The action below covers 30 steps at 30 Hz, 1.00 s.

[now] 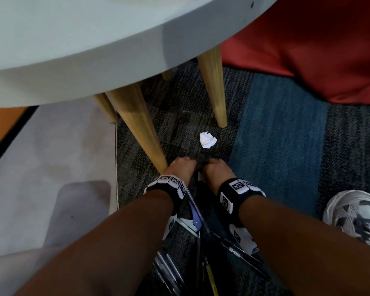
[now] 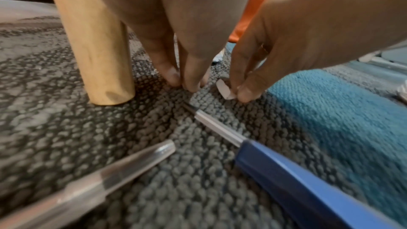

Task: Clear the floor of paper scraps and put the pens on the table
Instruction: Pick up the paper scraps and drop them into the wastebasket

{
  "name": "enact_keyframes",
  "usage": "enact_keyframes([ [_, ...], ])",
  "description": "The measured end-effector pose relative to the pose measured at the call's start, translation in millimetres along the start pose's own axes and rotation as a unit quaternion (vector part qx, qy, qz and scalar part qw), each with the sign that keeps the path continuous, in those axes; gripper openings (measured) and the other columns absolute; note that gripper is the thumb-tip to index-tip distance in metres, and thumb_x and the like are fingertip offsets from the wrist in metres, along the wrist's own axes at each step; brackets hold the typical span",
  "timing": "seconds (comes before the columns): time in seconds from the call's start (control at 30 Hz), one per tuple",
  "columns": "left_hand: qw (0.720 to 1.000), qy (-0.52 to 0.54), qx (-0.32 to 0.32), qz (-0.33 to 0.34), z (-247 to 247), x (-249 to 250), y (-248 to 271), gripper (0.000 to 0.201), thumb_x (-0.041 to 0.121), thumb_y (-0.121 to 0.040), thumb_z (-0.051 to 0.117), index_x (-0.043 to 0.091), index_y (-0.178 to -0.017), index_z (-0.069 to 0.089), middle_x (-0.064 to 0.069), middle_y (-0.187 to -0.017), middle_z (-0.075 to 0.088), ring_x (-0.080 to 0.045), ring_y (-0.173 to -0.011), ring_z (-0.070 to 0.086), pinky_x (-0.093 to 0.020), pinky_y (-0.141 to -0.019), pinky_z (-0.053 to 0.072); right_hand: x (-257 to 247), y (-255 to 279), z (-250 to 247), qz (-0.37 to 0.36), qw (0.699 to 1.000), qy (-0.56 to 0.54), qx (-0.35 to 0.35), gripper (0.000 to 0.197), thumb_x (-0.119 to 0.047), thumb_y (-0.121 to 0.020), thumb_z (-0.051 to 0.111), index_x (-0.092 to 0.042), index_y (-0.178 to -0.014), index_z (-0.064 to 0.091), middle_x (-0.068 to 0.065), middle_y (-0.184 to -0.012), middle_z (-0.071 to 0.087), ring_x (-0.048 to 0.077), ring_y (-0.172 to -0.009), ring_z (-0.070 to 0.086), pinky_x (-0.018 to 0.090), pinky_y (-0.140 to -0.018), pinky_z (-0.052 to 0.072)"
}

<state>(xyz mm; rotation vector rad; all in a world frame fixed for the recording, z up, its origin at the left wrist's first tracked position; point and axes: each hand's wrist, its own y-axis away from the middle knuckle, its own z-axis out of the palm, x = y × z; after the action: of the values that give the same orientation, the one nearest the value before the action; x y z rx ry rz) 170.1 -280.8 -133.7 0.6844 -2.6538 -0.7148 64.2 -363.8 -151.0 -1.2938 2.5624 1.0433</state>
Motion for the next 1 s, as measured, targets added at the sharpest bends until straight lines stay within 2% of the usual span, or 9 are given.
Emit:
enact_keyframes([
  [0.1,1.0,-0.013,-0.02,0.001,0,0,1,0.03,0.004,-0.091,0.047,0.009,-0.118,0.058,-0.014,-0.125,0.051,-0.033,-0.119,0.049,-0.037,-0.097,0.042,3,4,-3,0.021,0.999,-0.02,-0.014,0.032,-0.014,-0.095,0.052,-0.003,-0.124,0.058,0.019,-0.131,0.052,0.031,-0.12,0.052,0.029,-0.098,0.04],
  [0.23,0.998,0.054,0.036,0.007,2,-3,6,0.032,0.006,-0.089,0.048,0.013,-0.12,0.053,-0.012,-0.127,0.04,-0.033,-0.109,0.05,-0.034,-0.083,0.039,15,18,-6,0.054,0.998,-0.036,-0.012,0.027,-0.01,-0.093,0.05,-0.007,-0.117,0.062,0.02,-0.122,0.059,0.032,-0.109,0.059,0.029,-0.089,0.044],
  [0.3,0.998,0.051,0.042,0.018,5,-6,3,0.047,0.003,-0.089,0.047,0.02,-0.133,0.048,-0.011,-0.139,0.032,-0.034,-0.117,0.045,-0.037,-0.092,0.042,22,25,-7,0.069,0.996,-0.049,-0.006,0.027,-0.009,-0.09,0.052,-0.009,-0.114,0.064,0.02,-0.119,0.061,0.033,-0.106,0.061,0.03,-0.087,0.046],
  [0.37,0.999,0.027,0.02,0.035,6,-7,0,0.054,-0.002,-0.091,0.044,0.019,-0.14,0.045,-0.012,-0.14,0.035,-0.036,-0.121,0.043,-0.039,-0.099,0.042,29,29,-7,0.085,0.994,-0.067,-0.019,0.028,-0.008,-0.088,0.054,-0.01,-0.114,0.065,0.019,-0.119,0.061,0.032,-0.107,0.061,0.028,-0.088,0.046],
  [0.47,0.999,-0.008,0.021,0.043,0,-4,1,0.041,0.001,-0.094,0.044,0.012,-0.132,0.053,-0.014,-0.129,0.046,-0.035,-0.118,0.049,-0.038,-0.095,0.042,35,34,-6,0.076,0.993,-0.089,-0.006,0.023,-0.006,-0.084,0.057,-0.015,-0.102,0.068,0.016,-0.113,0.064,0.03,-0.1,0.063,0.027,-0.085,0.048],
  [0.63,0.997,-0.064,0.012,0.048,-4,-3,0,0.025,0.003,-0.093,0.046,0.009,-0.113,0.06,-0.013,-0.116,0.056,-0.033,-0.11,0.057,-0.039,-0.087,0.045,39,38,-4,0.064,0.993,-0.095,0.015,0.019,-0.001,-0.084,0.057,-0.011,-0.096,0.069,0.016,-0.104,0.067,0.03,-0.096,0.064,0.029,-0.084,0.049],
  [0.8,0.997,-0.06,0.0,0.039,-9,2,1,0.021,0.0,-0.092,0.045,0.004,-0.107,0.06,-0.016,-0.113,0.057,-0.034,-0.106,0.058,-0.039,-0.084,0.046,40,35,-3,0.069,0.993,-0.091,0.004,0.022,-0.003,-0.085,0.057,-0.012,-0.101,0.069,0.015,-0.109,0.066,0.029,-0.1,0.063,0.028,-0.087,0.051],
  [0.9,0.999,-0.03,0.015,0.037,-9,4,1,0.014,0.007,-0.093,0.049,0.004,-0.101,0.06,-0.016,-0.11,0.055,-0.036,-0.102,0.056,-0.039,-0.081,0.045,40,34,-3,0.073,0.993,-0.091,0.002,0.022,-0.004,-0.085,0.058,-0.014,-0.102,0.069,0.014,-0.11,0.066,0.029,-0.101,0.063,0.028,-0.087,0.05],
  [1.0,0.995,0.017,0.091,0.04,-8,10,0,0.013,0.016,-0.093,0.054,0.007,-0.096,0.063,-0.012,-0.117,0.045,-0.034,-0.106,0.046,-0.039,-0.086,0.043,41,33,-2,0.075,0.993,-0.095,0.005,0.021,-0.005,-0.084,0.059,-0.016,-0.099,0.07,0.015,-0.108,0.066,0.031,-0.098,0.064,0.029,-0.086,0.051],
])
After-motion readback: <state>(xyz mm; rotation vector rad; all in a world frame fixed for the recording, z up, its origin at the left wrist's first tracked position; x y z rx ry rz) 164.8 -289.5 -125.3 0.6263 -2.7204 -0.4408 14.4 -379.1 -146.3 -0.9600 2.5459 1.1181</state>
